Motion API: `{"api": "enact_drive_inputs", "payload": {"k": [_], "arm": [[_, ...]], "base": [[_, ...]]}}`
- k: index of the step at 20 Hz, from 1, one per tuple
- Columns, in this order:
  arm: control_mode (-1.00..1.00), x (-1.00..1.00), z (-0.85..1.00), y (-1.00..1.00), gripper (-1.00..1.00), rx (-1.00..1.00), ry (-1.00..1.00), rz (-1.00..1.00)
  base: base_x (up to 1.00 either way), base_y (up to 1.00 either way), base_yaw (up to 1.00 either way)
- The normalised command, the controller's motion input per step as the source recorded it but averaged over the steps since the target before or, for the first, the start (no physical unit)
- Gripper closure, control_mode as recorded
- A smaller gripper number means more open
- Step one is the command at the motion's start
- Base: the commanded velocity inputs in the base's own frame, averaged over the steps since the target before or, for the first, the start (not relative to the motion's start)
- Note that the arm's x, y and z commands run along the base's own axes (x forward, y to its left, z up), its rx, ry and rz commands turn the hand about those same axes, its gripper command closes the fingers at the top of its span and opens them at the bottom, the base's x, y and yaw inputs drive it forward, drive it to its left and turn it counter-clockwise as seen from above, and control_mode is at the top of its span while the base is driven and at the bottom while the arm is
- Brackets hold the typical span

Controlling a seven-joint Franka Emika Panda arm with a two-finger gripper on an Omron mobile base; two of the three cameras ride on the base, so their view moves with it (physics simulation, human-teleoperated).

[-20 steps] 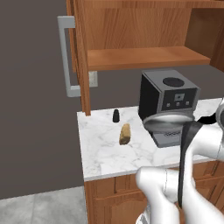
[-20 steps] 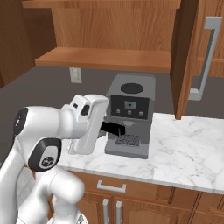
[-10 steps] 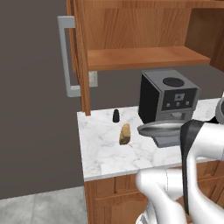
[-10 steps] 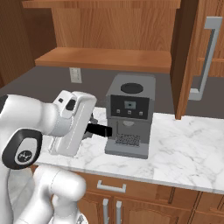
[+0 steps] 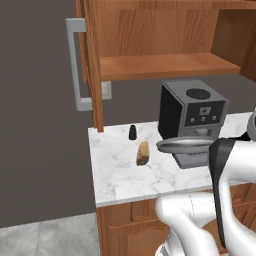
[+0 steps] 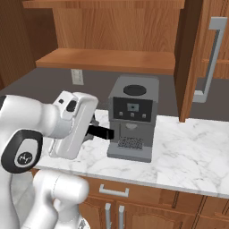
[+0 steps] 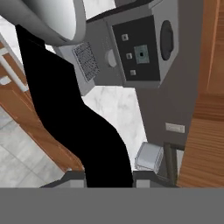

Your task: Pick the pan from the cabinet and place it on the stove. Then turn on the stove burner for the pan.

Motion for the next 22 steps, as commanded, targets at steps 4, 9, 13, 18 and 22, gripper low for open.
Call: {"api": "enact_drive_inputs", "payload": {"k": [4,9,13,18,22], "arm": [[-1.00,-0.15,0.00,-0.06,1.00,0.00,-0.08,0.00],[1.00,-0.18,0.00,-0.05,1.00,0.00,-0.05,-0.03],[1.00,0.00,0.00,0.00,1.00,0.00,0.00,0.00],[1.00,0.00,0.00,0.00,1.00,0.00,0.00,0.00],[1.00,0.00,0.00,0.00,1.00,0.00,0.00,0.00]], "base": [[0.00,0.00,0.00],[-0.07,0.00,-0.02],[-0.41,0.00,-0.12],[-0.52,-0.13,-0.17],[-0.61,-0.35,-0.20]]}}
